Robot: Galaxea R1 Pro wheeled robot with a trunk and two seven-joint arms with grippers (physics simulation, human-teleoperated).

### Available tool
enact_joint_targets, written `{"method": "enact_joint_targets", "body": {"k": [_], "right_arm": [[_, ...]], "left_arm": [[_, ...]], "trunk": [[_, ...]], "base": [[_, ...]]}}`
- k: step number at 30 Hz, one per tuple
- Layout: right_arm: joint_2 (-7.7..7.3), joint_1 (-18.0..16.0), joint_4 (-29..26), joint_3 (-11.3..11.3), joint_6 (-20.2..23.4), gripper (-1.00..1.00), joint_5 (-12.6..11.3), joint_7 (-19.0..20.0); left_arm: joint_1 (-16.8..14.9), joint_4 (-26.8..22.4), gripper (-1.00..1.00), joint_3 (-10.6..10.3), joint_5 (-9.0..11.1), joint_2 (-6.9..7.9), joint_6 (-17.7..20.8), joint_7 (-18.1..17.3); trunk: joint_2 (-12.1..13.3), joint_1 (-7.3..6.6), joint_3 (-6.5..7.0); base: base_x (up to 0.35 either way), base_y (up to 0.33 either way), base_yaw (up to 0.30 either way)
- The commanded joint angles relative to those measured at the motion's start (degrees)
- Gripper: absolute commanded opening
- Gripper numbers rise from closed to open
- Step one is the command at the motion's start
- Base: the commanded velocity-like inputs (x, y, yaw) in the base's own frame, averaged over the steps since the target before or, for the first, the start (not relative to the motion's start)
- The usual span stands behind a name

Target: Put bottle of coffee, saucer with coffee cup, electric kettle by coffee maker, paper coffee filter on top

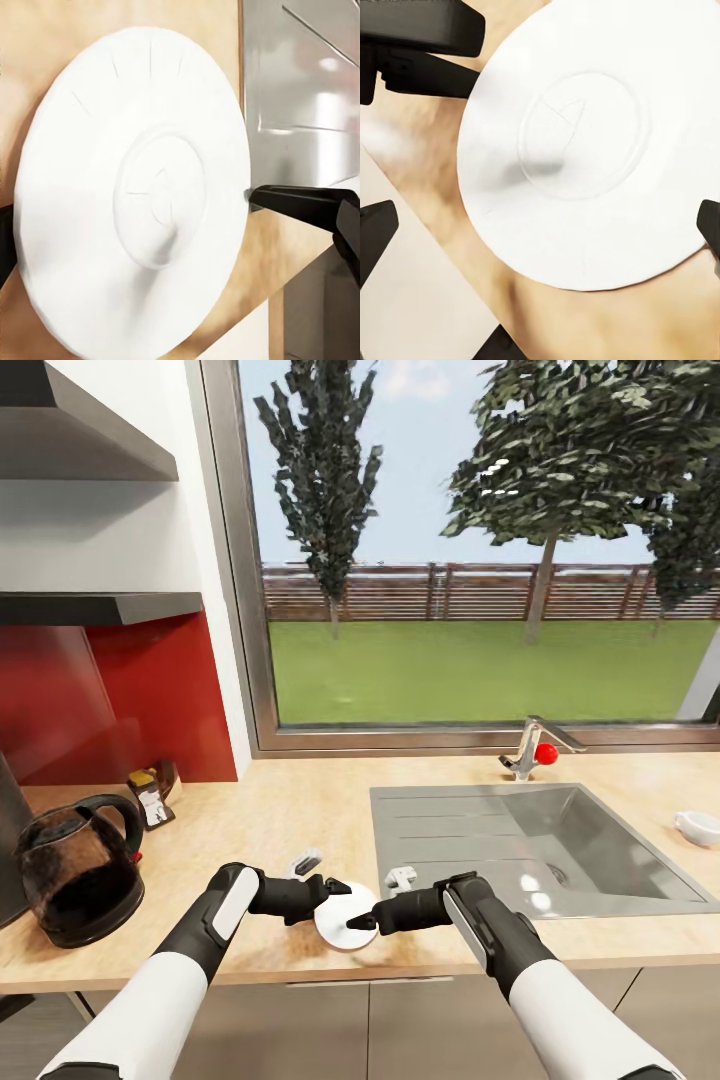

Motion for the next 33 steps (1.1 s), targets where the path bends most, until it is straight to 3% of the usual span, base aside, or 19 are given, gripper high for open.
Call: {"method": "enact_joint_targets", "body": {"k": [1, 33], "right_arm": [[-0.02, -0.05, -0.02, 0.09, 0.46, 1.0, -0.56, -0.21], [0.06, -0.05, -0.1, 0.18, 0.46, 1.0, -0.6, -0.21]], "left_arm": [[-0.05, -0.02, 1.0, 0.01, -0.58, 0.0, 0.15, -0.53], [-0.1, -0.02, 1.0, -0.02, -0.62, -0.87, 0.16, -0.5]], "trunk": [[-0.09, 0.02, -0.11], [-0.09, 0.02, -0.11]], "base": [[0.0, 0.0, 0.0], [0.0, 0.0, 0.0]]}}
